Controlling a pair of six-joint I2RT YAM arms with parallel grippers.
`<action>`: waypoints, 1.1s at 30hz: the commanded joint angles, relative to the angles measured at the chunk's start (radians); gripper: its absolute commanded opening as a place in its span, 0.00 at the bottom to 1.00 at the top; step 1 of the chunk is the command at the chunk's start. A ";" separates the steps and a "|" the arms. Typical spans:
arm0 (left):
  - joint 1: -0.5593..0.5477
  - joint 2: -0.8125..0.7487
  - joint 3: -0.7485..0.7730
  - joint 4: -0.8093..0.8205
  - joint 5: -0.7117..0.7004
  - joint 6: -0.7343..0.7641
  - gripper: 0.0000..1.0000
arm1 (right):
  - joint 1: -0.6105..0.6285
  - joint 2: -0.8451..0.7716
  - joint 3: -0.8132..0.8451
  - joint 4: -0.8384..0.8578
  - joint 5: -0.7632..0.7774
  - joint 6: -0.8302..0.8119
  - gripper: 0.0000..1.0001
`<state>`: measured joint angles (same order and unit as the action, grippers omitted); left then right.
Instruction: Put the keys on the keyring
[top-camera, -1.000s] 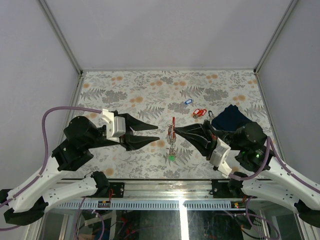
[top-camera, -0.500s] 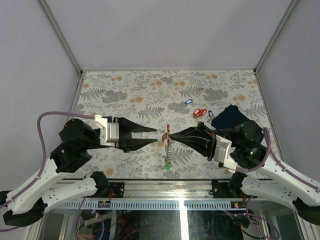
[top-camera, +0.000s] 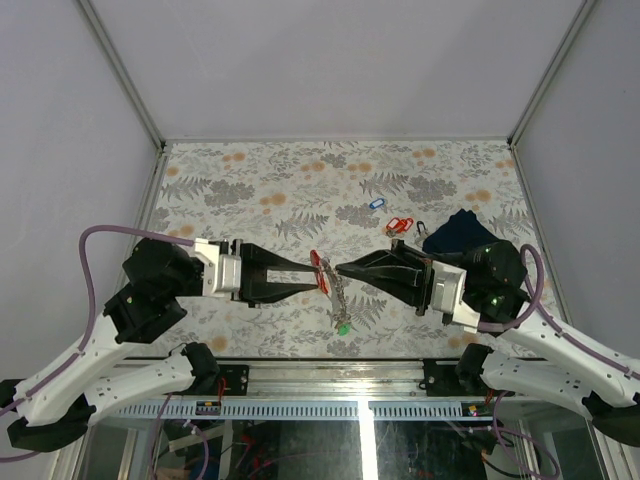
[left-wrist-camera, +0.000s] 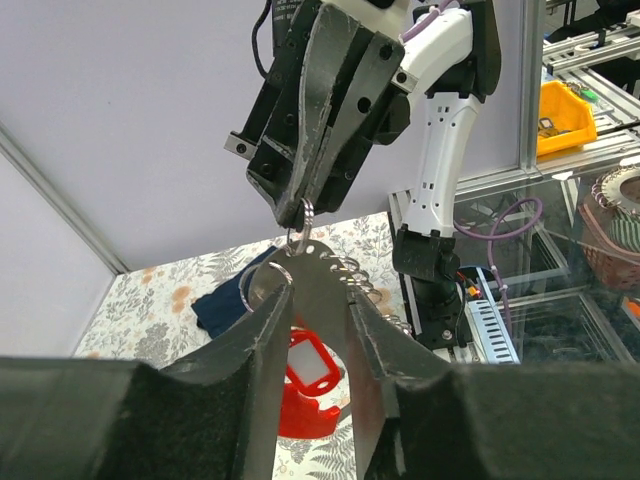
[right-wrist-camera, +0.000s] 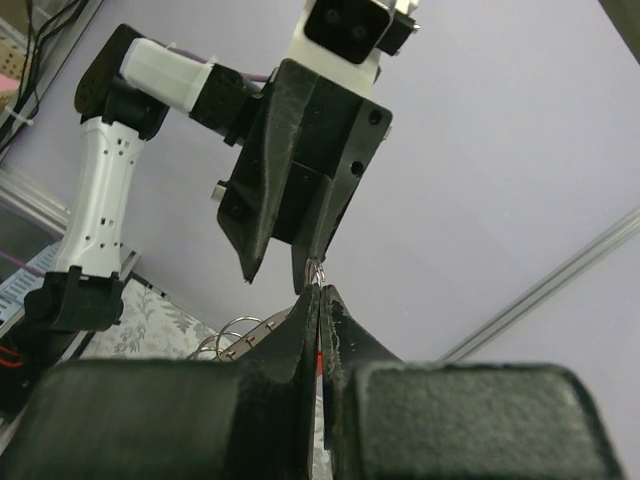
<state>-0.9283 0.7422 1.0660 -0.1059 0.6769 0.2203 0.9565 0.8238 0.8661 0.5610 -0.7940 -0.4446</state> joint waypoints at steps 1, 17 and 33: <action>0.002 0.001 0.033 0.069 -0.034 0.011 0.27 | 0.008 0.012 0.040 0.156 0.090 0.091 0.00; 0.003 -0.048 -0.003 0.169 -0.201 -0.060 0.25 | 0.008 0.081 0.142 0.077 0.354 0.546 0.00; 0.003 -0.029 -0.006 -0.026 -0.409 -0.128 0.26 | 0.008 0.359 0.821 -1.257 0.676 0.336 0.00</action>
<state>-0.9283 0.6945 1.0676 -0.0689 0.3576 0.1268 0.9577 1.1057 1.5921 -0.3656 -0.2398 -0.0875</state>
